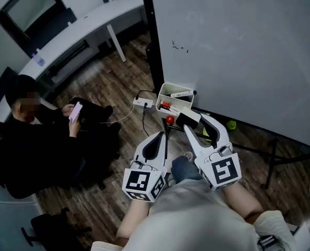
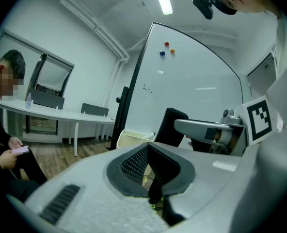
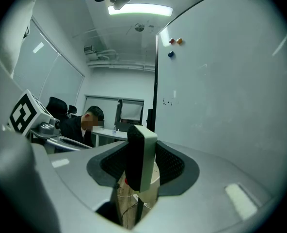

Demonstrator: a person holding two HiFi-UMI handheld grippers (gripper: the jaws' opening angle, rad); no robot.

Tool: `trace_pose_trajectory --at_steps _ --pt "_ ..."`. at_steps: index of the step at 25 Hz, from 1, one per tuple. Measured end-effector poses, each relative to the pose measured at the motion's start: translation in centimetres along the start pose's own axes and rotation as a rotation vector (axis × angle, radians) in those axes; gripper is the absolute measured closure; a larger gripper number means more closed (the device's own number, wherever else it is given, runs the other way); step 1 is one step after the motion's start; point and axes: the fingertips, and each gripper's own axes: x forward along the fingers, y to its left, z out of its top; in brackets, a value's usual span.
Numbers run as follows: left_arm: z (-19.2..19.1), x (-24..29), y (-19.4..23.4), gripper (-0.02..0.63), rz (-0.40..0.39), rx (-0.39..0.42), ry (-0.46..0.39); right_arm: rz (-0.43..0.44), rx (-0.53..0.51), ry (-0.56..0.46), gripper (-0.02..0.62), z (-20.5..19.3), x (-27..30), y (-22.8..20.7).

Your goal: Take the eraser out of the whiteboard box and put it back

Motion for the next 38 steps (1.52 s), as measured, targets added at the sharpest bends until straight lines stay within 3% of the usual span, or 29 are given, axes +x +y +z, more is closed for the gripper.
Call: trace_pose_trajectory --at_steps 17,38 --pt "-0.4 -2.3 -2.2 0.603 -0.022 0.005 -0.007 -0.043 0.024 0.002 0.422 -0.1 -4.4 0.5" --pt "-0.4 -1.8 -2.2 0.601 -0.002 0.002 -0.011 -0.031 0.032 -0.002 0.422 -0.4 -4.1 0.2"
